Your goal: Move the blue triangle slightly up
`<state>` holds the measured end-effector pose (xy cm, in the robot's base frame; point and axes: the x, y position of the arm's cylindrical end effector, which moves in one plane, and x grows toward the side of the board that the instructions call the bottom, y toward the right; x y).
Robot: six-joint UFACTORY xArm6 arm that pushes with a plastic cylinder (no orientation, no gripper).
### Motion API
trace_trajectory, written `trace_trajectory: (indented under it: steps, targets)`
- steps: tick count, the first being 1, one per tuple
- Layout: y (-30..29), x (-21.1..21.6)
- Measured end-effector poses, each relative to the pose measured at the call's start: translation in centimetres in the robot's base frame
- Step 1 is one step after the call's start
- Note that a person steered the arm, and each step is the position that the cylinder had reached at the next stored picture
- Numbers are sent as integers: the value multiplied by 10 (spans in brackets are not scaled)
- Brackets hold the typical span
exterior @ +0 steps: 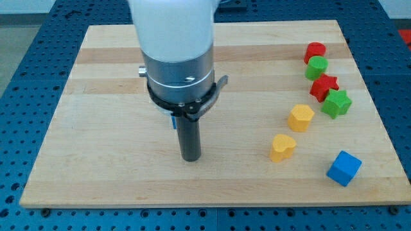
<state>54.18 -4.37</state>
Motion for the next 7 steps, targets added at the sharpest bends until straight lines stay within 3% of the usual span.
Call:
trace_trajectory:
  steps: [3, 7]
  targets:
    - [-7, -84]
    - [-63, -181]
